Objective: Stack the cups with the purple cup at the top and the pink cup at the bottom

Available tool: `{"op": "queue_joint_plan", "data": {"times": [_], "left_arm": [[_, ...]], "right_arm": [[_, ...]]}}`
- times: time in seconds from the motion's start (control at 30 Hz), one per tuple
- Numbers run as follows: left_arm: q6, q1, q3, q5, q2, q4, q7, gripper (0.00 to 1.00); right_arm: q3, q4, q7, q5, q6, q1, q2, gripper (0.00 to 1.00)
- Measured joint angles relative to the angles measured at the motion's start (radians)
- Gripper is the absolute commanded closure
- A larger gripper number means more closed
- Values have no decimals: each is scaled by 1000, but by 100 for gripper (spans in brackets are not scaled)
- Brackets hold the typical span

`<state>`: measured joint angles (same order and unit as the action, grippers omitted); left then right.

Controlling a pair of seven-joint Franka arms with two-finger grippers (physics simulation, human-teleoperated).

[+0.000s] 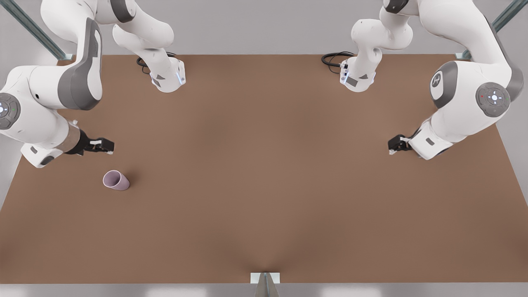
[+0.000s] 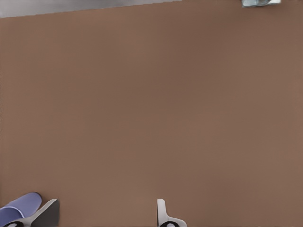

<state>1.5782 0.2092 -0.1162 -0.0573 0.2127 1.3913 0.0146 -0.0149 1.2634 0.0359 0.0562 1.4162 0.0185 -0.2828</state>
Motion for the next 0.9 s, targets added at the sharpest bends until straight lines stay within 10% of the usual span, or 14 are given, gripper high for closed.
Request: {"op": "queue_joint_plan", "data": {"times": [0.9], "left_arm": [[65,-14,-3,-4,7,2,-44,0]], "right_arm": [[48,249,128,-91,438,-161,-161,0]]}}
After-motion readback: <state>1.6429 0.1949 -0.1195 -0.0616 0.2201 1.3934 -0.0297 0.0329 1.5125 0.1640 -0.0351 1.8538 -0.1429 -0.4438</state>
